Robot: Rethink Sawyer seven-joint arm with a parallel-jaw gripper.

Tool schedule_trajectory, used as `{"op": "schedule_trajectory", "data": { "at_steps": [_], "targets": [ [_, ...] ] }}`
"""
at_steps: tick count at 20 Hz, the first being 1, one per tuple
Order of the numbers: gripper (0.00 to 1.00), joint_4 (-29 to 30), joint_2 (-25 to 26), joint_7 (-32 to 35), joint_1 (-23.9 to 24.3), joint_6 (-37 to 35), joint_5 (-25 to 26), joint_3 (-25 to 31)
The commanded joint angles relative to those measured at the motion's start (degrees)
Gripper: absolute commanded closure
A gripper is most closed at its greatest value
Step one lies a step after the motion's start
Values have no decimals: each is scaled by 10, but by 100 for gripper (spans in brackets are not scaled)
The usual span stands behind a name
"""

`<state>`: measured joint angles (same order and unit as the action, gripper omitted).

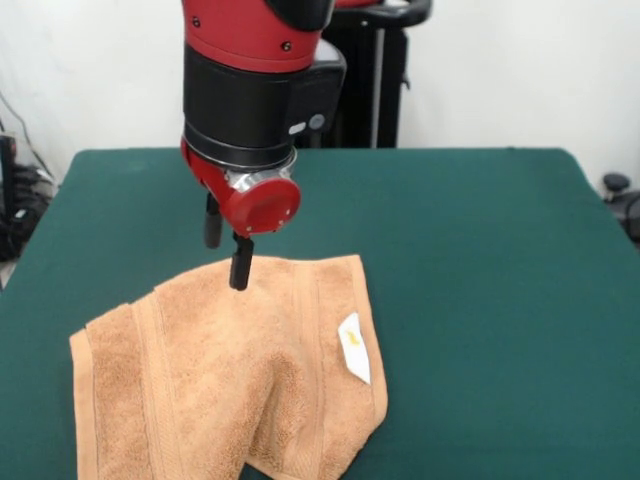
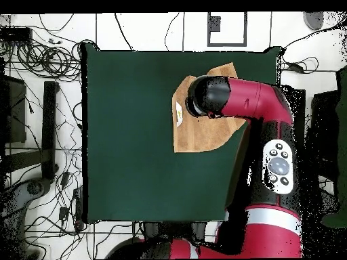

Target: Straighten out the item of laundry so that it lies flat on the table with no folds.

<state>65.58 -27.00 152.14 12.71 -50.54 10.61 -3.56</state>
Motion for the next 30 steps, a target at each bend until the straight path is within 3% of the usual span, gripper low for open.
{"op": "schedule_trajectory", "data": {
  "at_steps": [1,6,14,22,30],
  "targets": [
    [0,52,23,-60,-28,-72,22,31],
    [0,68,0,-101,-17,-81,33,40],
    [0,114,-104,-148,-21,-181,27,42],
    [0,141,-106,-162,13,-154,25,72],
    [0,147,-99,-142,7,-122,38,73]
  ]
}}
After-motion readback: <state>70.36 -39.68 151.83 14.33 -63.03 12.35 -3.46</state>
